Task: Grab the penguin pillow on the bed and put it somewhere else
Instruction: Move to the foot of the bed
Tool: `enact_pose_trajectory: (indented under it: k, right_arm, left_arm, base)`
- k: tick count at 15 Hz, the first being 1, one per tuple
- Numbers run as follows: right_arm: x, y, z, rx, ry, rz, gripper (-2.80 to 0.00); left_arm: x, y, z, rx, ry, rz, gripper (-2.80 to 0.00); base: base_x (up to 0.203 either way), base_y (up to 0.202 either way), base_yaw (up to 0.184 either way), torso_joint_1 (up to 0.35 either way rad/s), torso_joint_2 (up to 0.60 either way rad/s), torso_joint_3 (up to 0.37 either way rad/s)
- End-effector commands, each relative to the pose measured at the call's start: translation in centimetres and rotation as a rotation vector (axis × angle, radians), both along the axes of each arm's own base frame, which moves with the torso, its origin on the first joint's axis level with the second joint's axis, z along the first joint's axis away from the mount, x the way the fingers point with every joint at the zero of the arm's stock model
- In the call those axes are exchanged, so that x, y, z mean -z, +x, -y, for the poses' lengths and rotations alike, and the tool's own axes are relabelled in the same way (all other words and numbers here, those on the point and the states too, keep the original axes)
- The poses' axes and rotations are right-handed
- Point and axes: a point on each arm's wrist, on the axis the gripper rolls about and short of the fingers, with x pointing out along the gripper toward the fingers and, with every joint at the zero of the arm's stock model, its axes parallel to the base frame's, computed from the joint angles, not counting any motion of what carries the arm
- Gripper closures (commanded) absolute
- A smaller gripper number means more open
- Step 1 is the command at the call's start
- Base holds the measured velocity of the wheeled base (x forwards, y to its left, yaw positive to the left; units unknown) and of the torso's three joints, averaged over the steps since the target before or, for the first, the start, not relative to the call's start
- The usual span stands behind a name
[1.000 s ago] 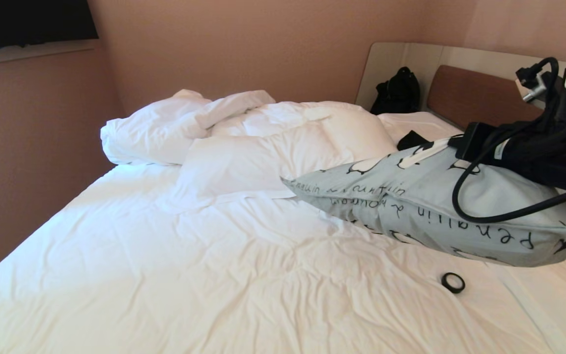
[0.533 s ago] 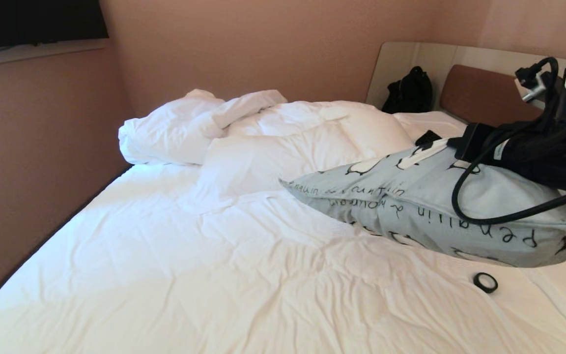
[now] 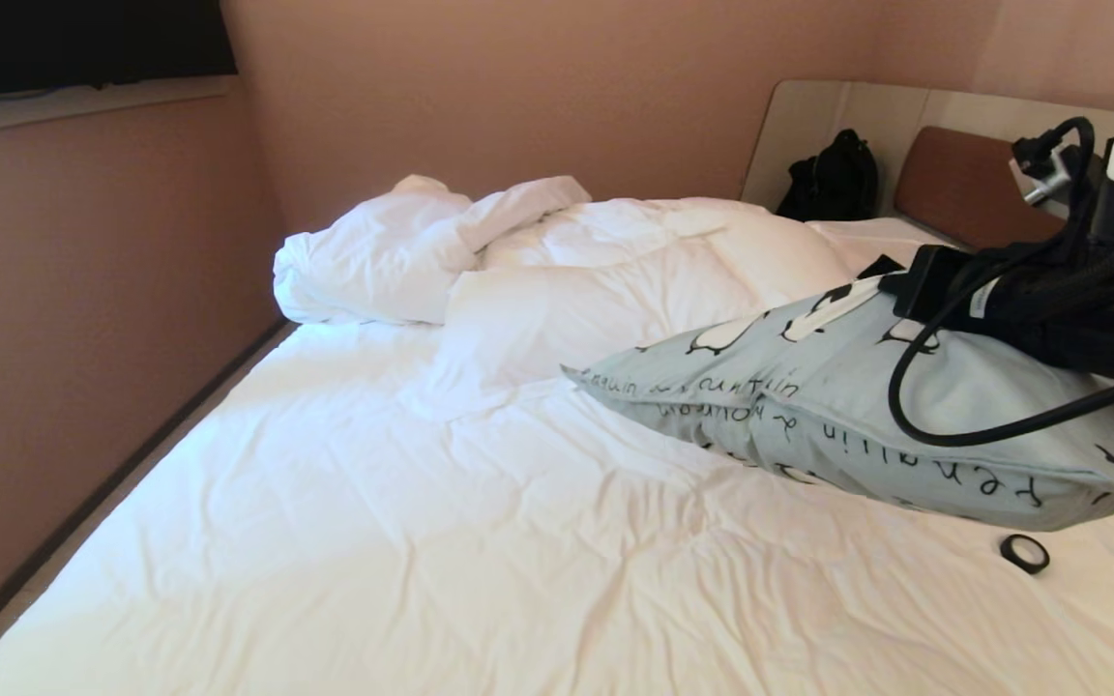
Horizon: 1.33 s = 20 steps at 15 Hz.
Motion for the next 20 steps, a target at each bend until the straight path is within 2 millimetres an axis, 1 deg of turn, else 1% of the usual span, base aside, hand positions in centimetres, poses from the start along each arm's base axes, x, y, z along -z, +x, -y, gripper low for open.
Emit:
enact_pose_trajectory:
  k: [1, 10, 13, 17, 20]
  right_arm:
    - [0.1, 0.1, 0.0, 0.001, 0.001, -0.002, 0.0]
    - [0.4, 0.2, -0.2, -0.006, -0.002, -0.01, 0.0]
    - [0.4, 0.1, -0.6, -0.019, -0.004, -0.013, 0.0]
    - [0.6, 0.3, -0.7, -0.021, -0.005, -0.019, 0.0]
    - [0.9, 0.3, -1.3, -0.037, -0.007, -0.028, 0.0]
  left_arm:
    - [0.0, 0.0, 0.0, 0.0, 0.0, -0.001, 0.0]
    - [0.0, 0.0, 0.0, 0.0, 0.0, -0.001, 0.0]
    - [0.0, 0.0, 0.0, 0.0, 0.0, -0.001, 0.0]
    - [0.0, 0.0, 0.0, 0.0, 0.0, -0.001, 0.0]
    - [0.0, 0.0, 0.0, -0.001, 0.0, -0.001, 0.0]
  base:
    - [0.0, 0.202, 0.002, 0.003, 0.0, 0.002]
    - [0.0, 0.195, 0.0, 0.002, 0.0, 0.003]
    - [0.0, 0.196, 0.0, 0.002, 0.0, 0.005]
    - [0.0, 0.196, -0.001, 0.0, 0.0, 0.0]
    - [0.0, 0.187, 0.002, 0.003, 0.0, 0.003]
